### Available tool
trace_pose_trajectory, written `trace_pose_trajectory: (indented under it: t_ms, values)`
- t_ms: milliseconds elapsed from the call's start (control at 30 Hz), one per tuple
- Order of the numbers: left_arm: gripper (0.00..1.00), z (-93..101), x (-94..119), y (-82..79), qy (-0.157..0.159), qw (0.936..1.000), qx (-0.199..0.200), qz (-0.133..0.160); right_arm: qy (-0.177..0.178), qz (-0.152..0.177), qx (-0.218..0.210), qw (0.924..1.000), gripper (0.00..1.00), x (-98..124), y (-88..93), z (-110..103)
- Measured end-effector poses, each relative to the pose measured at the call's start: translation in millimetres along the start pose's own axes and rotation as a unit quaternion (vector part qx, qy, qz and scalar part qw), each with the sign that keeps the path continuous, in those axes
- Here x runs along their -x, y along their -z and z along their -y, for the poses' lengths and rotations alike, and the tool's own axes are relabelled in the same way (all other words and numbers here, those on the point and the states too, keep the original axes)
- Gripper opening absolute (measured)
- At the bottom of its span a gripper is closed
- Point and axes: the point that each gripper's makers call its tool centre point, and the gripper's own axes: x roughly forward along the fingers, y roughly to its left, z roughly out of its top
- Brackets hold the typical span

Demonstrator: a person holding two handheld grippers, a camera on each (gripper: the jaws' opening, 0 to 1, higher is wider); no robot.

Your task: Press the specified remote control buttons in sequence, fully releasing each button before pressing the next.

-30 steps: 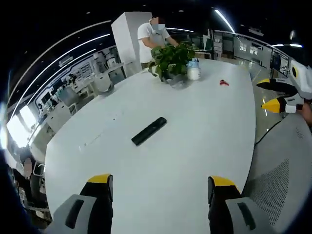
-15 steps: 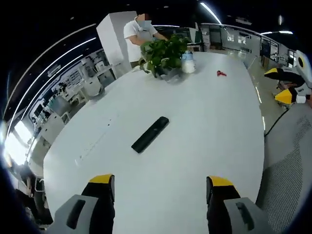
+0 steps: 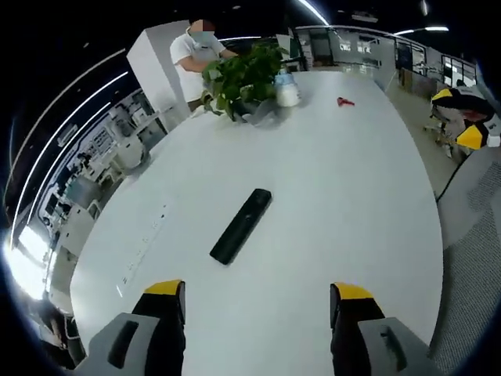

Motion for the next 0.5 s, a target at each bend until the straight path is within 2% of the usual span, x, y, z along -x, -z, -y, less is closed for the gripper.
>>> trace_pose_trajectory:
  t_ms: [367, 500]
  values:
    - [0.75, -13.7, -36, -3.1, 0.030, 0.9989, -0.024, -0.027, -0.002, -0.005, 0.000, 1.0000, 0.45, -1, 2.1, -1]
    - [0.74, -16.6, -47, -4.0, 0.039, 0.9975, -0.040, -0.042, 0.011, 0.000, -0.007, 0.9999, 0.45, 0, 1.0, 5]
